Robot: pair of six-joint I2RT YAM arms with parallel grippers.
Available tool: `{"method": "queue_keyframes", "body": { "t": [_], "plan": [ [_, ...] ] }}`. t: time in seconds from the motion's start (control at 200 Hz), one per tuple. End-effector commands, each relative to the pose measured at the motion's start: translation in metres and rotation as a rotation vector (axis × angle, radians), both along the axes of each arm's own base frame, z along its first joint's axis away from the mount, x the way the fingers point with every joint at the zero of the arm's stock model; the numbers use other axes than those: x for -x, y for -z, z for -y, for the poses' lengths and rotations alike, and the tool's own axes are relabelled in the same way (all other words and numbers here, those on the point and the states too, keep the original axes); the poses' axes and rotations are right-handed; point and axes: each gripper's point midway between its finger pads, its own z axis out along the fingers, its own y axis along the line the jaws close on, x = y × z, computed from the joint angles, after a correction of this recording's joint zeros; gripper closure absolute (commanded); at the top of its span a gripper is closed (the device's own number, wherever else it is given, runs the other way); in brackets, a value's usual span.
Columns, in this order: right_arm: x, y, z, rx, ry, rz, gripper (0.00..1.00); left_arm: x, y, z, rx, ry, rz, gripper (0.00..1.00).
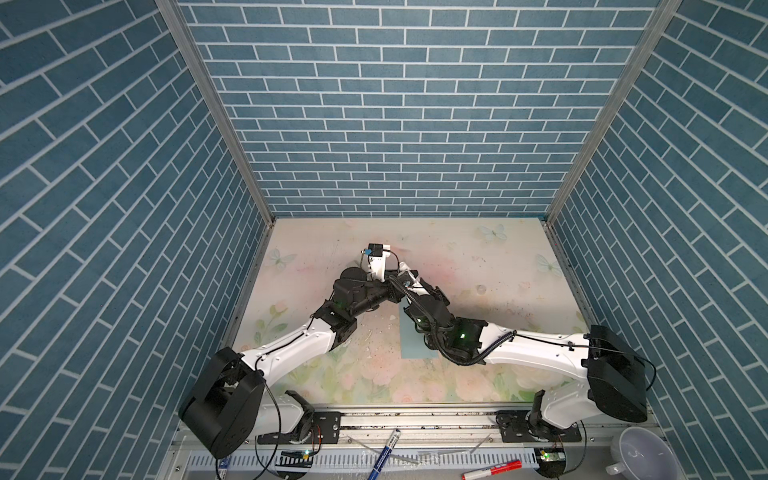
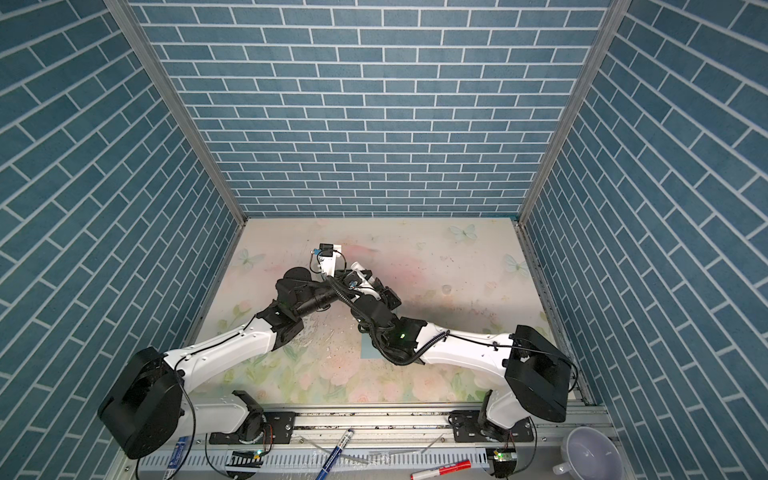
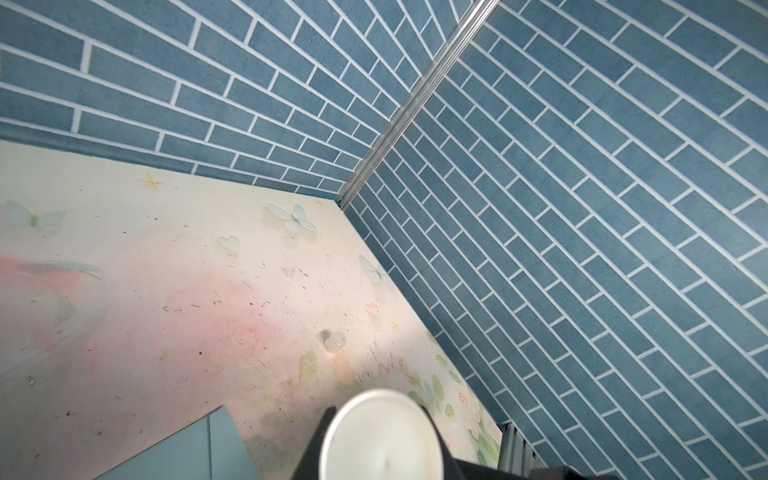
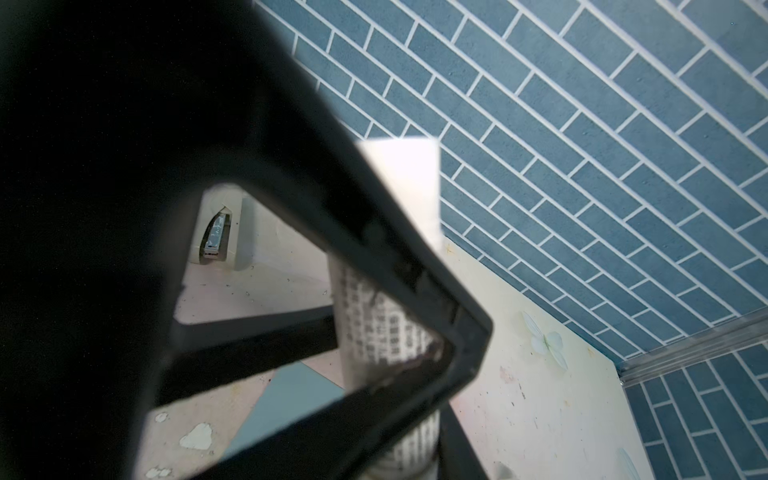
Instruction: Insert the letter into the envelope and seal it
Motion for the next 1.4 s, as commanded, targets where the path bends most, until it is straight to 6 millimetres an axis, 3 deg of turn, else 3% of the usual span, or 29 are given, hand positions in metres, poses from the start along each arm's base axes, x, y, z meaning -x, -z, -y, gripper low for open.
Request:
{"method": "queue_keyframes", "body": {
  "t": [0.0,0.21,0.31,0.495,0.75,0.975,1.205,1.395],
  "plan": [
    [-0.014,-0.026,0.027,-0.095,0.057,0.007,0.86,0.029,-0.007,0.018,0.020,0.153,-0.010,1.00],
    [0.027,-0.027,0.026,-0.445,-0.387,-0.294,0.35,0.033,-0.016,0.015,0.036,0.168,0.010,1.00],
    [0.049,-0.033,0.031,-0.525,-0.547,-0.398,0.27,0.037,-0.022,0.014,0.047,0.185,0.020,1.00],
    [0.071,-0.030,0.033,-0.545,-0.688,-0.539,0.27,0.040,-0.027,0.016,0.061,0.213,0.028,1.00],
    [0.074,-0.023,0.029,-0.551,-0.742,-0.598,0.32,0.044,-0.029,0.018,0.073,0.239,0.024,1.00],
    [0.069,-0.024,0.024,-0.568,-0.753,-0.595,0.46,0.045,-0.028,0.021,0.085,0.255,0.015,1.00],
    [0.066,-0.027,0.023,-0.590,-0.754,-0.583,0.54,0.043,-0.026,0.024,0.095,0.267,0.004,1.00],
    [0.065,-0.026,0.021,-0.597,-0.754,-0.596,0.75,0.044,-0.025,0.024,0.095,0.268,0.003,1.00]
  ]
}}
